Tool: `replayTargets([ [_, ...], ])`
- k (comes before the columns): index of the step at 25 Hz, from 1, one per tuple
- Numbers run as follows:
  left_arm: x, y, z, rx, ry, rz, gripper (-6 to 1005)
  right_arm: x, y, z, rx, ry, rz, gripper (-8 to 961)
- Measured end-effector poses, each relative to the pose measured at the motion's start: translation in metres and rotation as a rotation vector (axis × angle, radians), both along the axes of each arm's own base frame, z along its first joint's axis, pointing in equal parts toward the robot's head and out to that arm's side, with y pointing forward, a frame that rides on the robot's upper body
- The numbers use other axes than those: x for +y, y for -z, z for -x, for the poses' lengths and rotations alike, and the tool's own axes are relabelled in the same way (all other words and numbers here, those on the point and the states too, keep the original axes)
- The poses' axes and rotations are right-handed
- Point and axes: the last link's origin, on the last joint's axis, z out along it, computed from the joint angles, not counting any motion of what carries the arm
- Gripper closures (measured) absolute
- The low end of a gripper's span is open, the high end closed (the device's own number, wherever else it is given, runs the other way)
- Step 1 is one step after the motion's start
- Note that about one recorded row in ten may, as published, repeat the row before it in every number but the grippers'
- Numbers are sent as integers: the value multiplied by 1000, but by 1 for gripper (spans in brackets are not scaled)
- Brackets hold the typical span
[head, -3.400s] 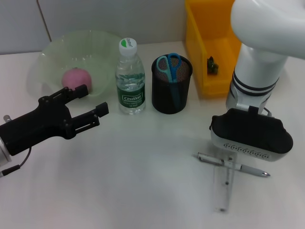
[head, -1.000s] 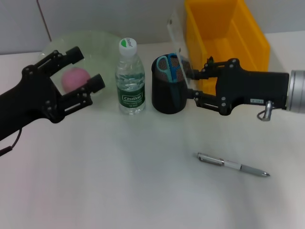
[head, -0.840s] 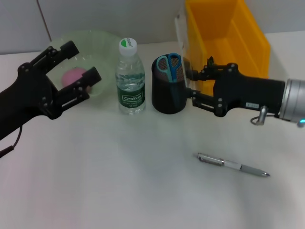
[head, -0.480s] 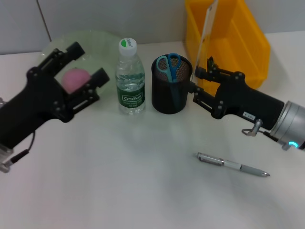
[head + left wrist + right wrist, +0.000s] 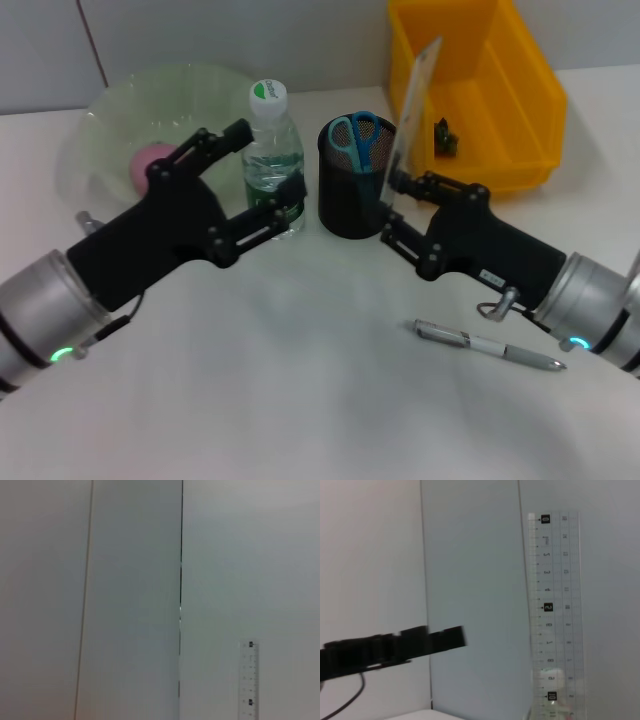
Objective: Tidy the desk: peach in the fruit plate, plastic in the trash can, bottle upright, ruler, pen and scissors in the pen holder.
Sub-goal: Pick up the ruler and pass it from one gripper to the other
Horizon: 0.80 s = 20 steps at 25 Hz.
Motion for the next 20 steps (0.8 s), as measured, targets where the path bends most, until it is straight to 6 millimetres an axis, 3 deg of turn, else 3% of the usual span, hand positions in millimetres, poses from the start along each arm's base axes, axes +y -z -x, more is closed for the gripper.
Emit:
replayTargets([
  [11, 9, 20, -17, 103, -24, -5, 186, 6, 26, 22, -70, -15, -21, 561],
  [20, 11, 18, -20, 84, -44, -17, 198, 13, 35, 31, -96, 14, -35, 561],
])
